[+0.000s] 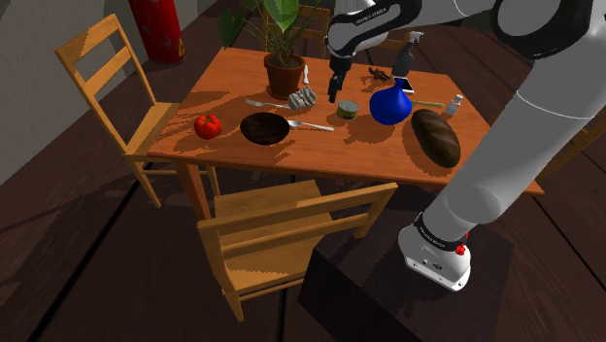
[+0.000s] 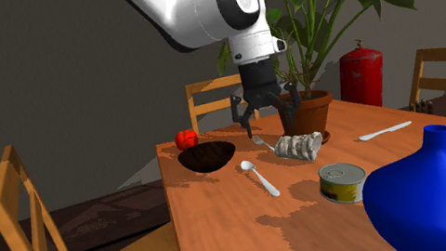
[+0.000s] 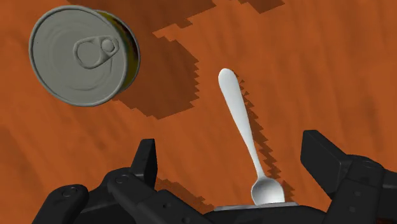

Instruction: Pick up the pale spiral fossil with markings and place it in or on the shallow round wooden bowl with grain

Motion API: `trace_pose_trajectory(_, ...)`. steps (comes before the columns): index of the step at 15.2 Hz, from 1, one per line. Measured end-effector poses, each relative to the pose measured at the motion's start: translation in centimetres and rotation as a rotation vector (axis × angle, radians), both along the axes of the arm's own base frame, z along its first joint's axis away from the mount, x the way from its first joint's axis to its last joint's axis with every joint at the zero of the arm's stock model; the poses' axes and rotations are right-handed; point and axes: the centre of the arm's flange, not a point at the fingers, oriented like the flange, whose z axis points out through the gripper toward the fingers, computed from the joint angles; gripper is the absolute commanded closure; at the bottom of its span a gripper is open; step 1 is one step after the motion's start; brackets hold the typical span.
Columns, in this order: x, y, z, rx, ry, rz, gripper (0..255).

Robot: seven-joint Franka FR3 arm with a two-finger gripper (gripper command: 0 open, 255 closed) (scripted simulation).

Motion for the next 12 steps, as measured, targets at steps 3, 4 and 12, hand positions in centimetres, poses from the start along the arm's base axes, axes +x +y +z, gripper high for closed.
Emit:
trace_pose_trajectory(3, 2.8, -1.5, -1.2, -0.017, -0.016, 0.027, 0)
trace_pose_trajectory(4, 4.0, -2.2, -1.4, -0.023, -0.023, 0.035, 0)
trace_pose_trajectory(12, 10.4, -4.9, -4.5, -0.06, -0.057, 0.091, 0)
